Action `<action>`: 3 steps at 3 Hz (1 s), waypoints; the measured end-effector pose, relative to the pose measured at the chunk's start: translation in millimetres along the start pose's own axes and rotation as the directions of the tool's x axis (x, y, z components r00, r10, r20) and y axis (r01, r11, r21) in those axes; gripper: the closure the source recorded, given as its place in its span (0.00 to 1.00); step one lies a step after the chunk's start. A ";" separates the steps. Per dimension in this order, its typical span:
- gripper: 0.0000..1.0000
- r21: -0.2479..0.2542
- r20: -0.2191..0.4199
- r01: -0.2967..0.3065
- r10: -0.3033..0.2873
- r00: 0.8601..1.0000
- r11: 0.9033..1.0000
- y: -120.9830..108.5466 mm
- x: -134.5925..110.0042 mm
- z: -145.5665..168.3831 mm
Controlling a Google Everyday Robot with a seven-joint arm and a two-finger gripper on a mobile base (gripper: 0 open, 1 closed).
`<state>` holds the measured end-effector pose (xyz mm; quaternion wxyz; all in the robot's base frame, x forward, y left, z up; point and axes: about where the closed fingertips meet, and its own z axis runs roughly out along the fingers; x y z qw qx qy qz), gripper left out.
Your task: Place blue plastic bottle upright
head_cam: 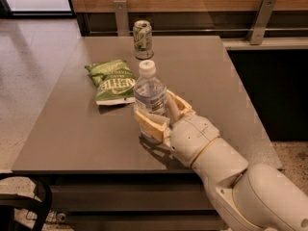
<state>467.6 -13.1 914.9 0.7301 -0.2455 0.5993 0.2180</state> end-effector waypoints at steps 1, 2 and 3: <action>1.00 0.043 -0.007 -0.022 0.022 1.000 0.999 4.3 15.9 -12.9; 1.00 0.043 -0.007 -0.022 0.022 1.000 0.999 4.0 13.0 -12.4; 0.75 0.042 -0.007 -0.022 0.022 1.000 0.999 4.4 12.5 -12.1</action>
Offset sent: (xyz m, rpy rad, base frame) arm -0.0104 -0.0091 -0.0548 0.0555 0.0907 -0.0762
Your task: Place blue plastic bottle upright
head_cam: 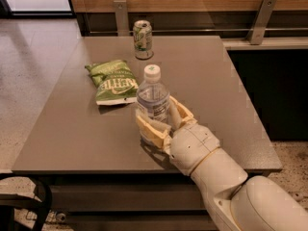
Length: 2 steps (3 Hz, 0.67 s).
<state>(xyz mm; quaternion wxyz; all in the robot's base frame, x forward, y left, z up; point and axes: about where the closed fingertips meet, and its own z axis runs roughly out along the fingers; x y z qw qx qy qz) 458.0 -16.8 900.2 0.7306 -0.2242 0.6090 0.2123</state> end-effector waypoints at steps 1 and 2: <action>0.52 -0.002 0.000 0.001 -0.001 1.000 1.000 0.7 -0.3 0.4; 0.29 -0.003 0.001 0.001 -0.001 1.000 1.000 1.6 -0.7 0.9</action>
Offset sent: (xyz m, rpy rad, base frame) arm -0.0001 0.0007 0.0003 -0.0005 -0.0005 0.0013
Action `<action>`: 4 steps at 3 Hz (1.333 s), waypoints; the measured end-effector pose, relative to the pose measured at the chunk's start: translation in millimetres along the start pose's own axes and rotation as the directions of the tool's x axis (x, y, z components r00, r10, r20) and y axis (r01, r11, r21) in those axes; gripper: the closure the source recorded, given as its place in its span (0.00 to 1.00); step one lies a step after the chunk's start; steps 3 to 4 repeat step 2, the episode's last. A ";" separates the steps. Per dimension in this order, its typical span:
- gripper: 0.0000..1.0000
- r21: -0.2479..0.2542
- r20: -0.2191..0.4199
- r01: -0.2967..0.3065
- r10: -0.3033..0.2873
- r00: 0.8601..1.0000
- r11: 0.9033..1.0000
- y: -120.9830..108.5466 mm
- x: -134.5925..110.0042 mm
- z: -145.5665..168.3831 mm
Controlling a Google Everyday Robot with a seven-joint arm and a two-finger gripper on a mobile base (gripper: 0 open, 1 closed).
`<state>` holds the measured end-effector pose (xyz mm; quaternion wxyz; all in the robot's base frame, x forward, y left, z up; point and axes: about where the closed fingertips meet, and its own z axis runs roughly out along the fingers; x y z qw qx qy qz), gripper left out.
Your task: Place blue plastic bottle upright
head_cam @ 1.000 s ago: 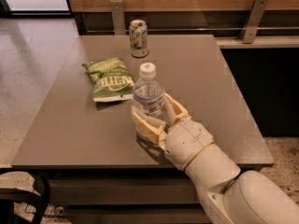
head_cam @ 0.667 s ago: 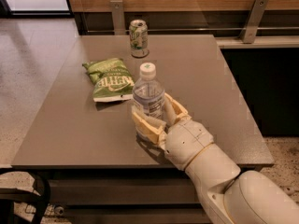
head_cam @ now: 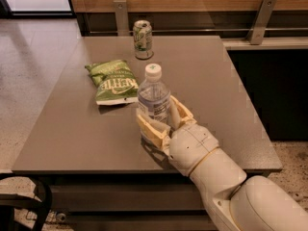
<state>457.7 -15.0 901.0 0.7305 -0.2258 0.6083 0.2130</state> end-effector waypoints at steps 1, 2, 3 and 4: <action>0.06 -0.002 0.000 0.001 -0.001 1.000 1.000 0.9 -0.4 0.5; 0.00 -0.003 0.000 0.001 -0.001 1.000 1.000 1.5 -0.7 0.9; 0.00 -0.003 0.000 0.001 -0.001 1.000 1.000 1.5 -0.7 0.9; 0.00 -0.003 0.000 0.001 -0.001 1.000 1.000 1.5 -0.7 0.9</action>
Offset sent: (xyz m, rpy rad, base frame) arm -0.0002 0.0010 0.0004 -0.0007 -0.0007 0.0018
